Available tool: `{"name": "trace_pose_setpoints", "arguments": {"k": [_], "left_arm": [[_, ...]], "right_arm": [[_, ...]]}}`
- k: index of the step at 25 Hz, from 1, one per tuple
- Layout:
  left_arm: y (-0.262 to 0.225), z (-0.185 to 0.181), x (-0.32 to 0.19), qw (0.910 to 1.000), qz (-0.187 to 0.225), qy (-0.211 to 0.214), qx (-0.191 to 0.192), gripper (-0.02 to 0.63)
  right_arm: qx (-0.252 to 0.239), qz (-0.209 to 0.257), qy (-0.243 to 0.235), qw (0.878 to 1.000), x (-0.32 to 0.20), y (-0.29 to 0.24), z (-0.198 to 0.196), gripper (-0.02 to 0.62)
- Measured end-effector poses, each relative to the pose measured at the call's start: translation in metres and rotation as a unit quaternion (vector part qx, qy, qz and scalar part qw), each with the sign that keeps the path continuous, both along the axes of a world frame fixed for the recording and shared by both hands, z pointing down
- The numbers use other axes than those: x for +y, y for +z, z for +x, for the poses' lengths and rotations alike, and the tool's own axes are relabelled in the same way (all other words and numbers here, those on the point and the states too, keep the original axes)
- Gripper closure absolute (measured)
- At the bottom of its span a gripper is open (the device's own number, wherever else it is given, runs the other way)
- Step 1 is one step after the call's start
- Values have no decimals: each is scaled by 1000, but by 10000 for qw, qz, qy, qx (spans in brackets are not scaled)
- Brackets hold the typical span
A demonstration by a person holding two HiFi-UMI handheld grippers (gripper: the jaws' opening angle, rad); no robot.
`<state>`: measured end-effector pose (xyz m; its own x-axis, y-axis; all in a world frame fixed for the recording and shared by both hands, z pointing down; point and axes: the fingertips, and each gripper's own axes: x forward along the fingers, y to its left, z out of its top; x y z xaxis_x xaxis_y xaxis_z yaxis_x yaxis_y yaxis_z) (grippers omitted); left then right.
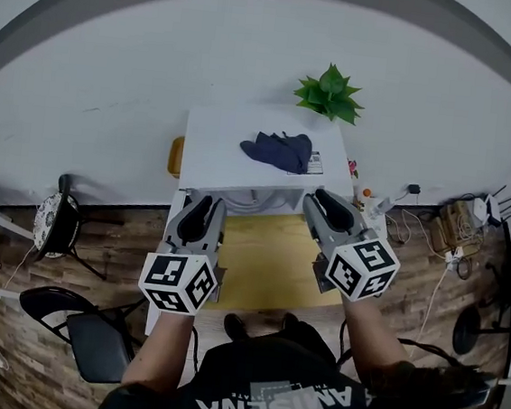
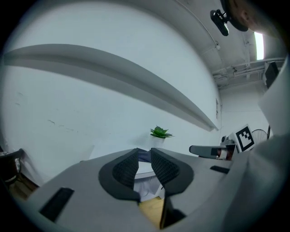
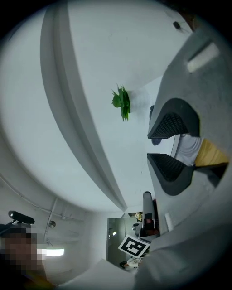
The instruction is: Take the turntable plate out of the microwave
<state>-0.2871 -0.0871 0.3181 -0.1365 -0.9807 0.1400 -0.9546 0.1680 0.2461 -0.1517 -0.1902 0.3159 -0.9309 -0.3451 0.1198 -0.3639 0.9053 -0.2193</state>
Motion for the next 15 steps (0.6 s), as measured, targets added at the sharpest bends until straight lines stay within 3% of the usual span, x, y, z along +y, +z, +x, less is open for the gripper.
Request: {"name": "trace_pose_setpoints", "arguments": {"k": [6,15], "left_arm": [[33,0,-11,9988,-307,-207,315,522],[111,14,-23,9904,-746,-427,1079,492]], "right_arm": [[-35,-476,-150,9987,-17,33,-6,482],[406,-1369,-565,9881,-26,113,-12,382]]}}
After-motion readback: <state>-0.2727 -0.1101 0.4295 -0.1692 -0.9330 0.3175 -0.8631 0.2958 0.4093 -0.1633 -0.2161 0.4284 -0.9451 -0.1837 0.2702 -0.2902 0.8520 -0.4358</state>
